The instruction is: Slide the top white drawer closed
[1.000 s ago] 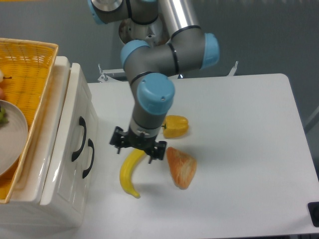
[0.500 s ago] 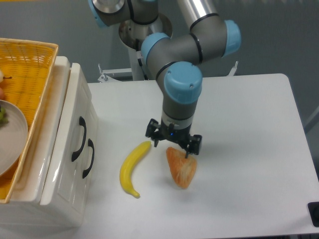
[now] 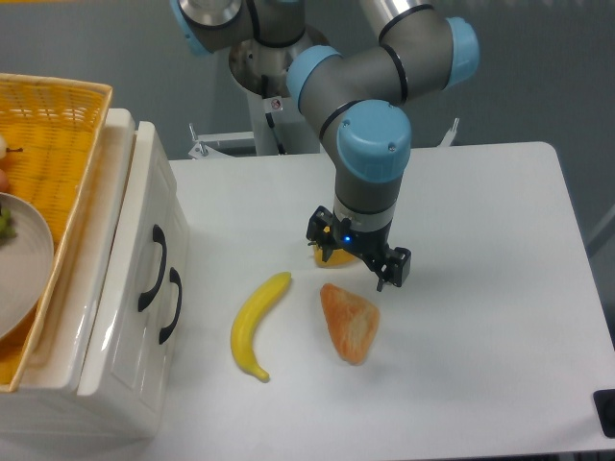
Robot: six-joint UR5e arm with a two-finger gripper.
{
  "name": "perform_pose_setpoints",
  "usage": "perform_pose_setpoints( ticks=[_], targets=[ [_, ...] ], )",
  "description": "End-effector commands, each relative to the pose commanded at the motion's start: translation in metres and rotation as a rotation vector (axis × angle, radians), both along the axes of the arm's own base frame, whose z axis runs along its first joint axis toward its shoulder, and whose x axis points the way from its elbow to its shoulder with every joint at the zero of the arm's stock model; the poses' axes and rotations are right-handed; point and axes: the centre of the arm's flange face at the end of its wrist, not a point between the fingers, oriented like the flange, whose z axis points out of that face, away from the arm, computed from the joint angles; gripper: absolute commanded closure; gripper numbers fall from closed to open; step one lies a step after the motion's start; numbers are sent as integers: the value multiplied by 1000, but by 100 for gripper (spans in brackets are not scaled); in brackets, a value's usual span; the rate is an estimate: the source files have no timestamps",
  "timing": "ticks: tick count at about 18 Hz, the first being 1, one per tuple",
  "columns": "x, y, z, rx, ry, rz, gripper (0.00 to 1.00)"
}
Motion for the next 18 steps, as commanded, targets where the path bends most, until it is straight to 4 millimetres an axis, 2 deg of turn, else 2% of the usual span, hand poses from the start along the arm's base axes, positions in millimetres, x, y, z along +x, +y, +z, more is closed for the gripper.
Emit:
perform_pose_setpoints(
  ticks=[2, 5, 7, 10, 13, 18],
  targets=[
    [-5, -16, 7, -12, 13, -63, 0],
    [-9, -27, 9, -18, 7, -46, 0],
    [-14, -43, 16, -42, 2, -23, 0],
    [-21, -56, 15, -72, -23, -11, 0],
    [-32, -78, 19, -82, -44, -72, 0],
    [-38, -91, 21, -85, -56, -81, 0]
  ],
)
